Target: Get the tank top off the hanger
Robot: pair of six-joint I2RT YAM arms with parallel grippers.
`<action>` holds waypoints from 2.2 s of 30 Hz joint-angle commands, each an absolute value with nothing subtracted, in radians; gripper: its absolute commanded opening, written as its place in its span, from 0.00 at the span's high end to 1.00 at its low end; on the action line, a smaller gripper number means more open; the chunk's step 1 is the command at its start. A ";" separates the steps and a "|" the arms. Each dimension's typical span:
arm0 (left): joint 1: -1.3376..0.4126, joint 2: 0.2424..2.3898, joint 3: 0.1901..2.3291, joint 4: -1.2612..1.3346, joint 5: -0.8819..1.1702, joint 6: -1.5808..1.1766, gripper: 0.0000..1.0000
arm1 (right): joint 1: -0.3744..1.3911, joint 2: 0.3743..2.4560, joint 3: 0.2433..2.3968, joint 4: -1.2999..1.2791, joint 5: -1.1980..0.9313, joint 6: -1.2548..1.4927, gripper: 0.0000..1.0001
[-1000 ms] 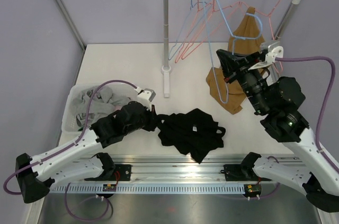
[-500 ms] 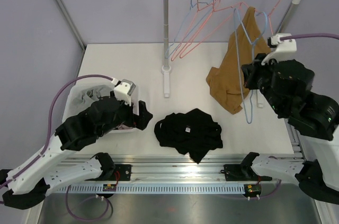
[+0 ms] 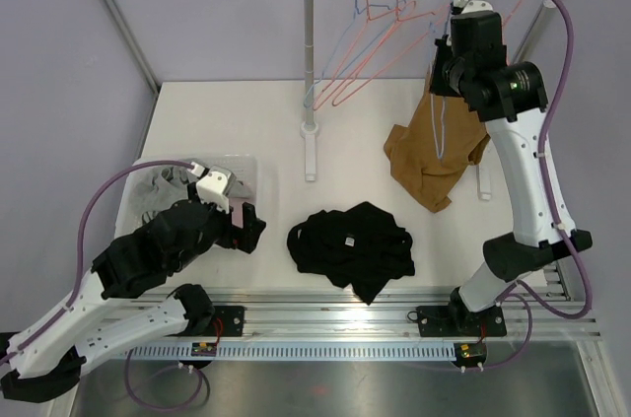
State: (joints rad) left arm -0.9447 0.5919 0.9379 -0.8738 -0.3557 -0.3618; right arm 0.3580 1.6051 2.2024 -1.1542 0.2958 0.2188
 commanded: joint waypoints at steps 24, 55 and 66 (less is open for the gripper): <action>-0.919 0.525 0.917 -0.810 -0.371 -0.348 0.01 | 0.244 1.967 2.571 -1.085 0.101 0.196 1.00; -0.813 0.552 0.920 -0.796 -0.330 -0.339 0.01 | 0.396 1.994 2.582 -1.078 0.170 0.178 0.69; -0.822 0.705 0.976 -0.727 -0.268 -0.448 0.01 | 0.394 1.702 2.421 -1.083 0.239 0.150 0.26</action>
